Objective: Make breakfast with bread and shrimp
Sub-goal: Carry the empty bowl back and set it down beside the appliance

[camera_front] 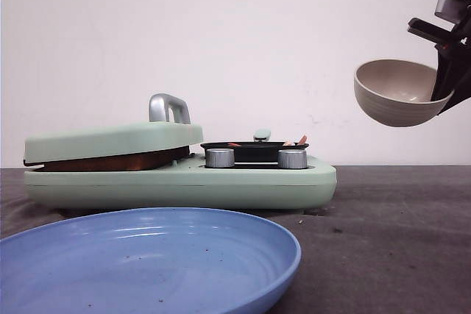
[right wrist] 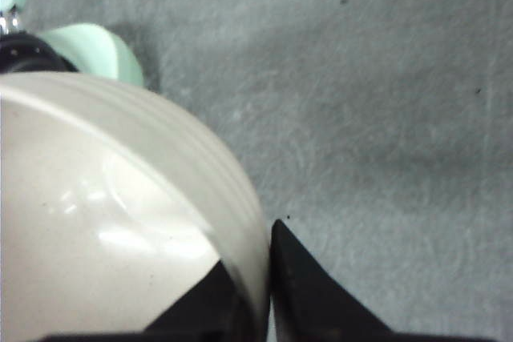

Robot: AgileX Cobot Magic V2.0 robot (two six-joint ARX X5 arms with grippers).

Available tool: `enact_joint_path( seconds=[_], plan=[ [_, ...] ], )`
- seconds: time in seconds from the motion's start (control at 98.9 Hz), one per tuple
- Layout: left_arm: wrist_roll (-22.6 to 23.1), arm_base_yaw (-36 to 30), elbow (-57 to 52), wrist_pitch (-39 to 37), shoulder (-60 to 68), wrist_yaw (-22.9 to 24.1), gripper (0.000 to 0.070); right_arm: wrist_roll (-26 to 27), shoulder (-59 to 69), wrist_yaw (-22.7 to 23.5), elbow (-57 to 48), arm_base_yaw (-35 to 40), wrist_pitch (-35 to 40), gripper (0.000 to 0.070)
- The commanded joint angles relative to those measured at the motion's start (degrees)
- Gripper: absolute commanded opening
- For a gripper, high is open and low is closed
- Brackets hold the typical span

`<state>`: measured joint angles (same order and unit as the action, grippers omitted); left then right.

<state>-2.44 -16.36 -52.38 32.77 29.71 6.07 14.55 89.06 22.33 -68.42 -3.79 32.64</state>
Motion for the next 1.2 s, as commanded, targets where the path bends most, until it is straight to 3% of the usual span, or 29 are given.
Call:
enact_joint_path(
  seconds=[0.0,0.475,0.698,0.749,0.819,0.86,1.194],
  plan=[
    [0.3,-0.1,-0.5,-0.6,0.3,-0.1,0.0393,-1.6,2.4,0.1,-1.2,0.1,1.1,0.0003],
    [0.3,-0.1,-0.5,-0.6,0.3,-0.1,0.0393,-7.0,13.8,0.6,-1.2,0.1,9.0,0.0003],
    [0.3,-0.1,-0.5,-0.6,0.3,-0.1,0.0393,-7.8,14.0,0.5,-1.2,0.1,9.0,0.0007],
    [0.3,-0.1,-0.5,-0.6,0.2,-0.1,0.0393,-8.0,14.0,0.5,-1.2,0.1,9.0,0.0064],
    [0.3,-0.1,-0.5,-0.6,0.3,-0.1,0.0393,-8.7,14.0,0.5,-1.2,0.1,8.9,0.0265],
    [0.3,-0.1,-0.5,-0.6,0.3,-0.1,0.0393,-9.0,14.0,0.5,-1.2,0.1,9.0,0.0318],
    [0.3,-0.1,-0.5,-0.5,0.3,-0.1,0.0393,-9.2,11.1,0.2,-3.9,-1.6,8.9,0.0323]
  ],
)
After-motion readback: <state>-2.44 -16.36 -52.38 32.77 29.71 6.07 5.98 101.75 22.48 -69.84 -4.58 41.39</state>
